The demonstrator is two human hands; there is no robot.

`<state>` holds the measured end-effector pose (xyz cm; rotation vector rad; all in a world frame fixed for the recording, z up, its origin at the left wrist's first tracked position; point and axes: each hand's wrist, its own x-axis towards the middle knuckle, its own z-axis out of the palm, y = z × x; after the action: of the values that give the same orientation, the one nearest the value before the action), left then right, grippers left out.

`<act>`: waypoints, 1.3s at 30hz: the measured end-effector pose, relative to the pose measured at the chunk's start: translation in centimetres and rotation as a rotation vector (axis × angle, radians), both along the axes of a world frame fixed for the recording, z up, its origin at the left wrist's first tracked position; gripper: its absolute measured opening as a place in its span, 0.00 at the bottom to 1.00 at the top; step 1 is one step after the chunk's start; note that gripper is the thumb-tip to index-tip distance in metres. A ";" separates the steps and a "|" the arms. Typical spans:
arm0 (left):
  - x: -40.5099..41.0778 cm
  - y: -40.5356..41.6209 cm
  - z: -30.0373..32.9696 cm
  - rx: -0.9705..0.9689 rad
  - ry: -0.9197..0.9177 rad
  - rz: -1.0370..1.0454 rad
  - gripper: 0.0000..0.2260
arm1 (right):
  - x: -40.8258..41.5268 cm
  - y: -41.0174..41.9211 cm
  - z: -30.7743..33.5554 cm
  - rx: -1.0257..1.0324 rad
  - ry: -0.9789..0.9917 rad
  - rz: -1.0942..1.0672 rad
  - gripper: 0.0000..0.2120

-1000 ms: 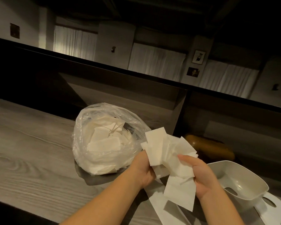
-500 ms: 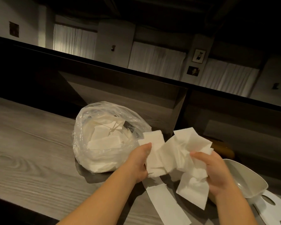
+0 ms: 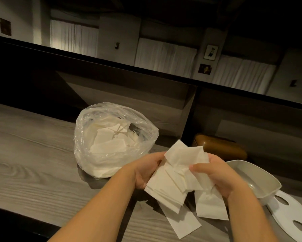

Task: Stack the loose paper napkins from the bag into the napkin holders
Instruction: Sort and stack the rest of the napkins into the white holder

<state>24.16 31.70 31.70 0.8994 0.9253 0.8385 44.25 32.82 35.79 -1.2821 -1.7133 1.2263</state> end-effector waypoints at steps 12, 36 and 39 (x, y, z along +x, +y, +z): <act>0.0 0.2 -0.5 0.020 0.041 0.209 0.07 | -0.4 0.8 0.4 0.108 0.394 -0.308 0.12; 1.1 0.2 -1.6 0.189 0.024 -0.039 0.12 | -3.0 1.7 -1.0 0.171 0.475 -0.211 0.13; 1.2 0.1 -1.4 0.178 0.042 -0.035 0.12 | -1.7 1.8 -0.1 0.137 0.801 -0.325 0.13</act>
<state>25.40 31.79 30.34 1.0874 0.8783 0.8847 42.51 34.64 35.67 -0.7767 -0.9482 1.1757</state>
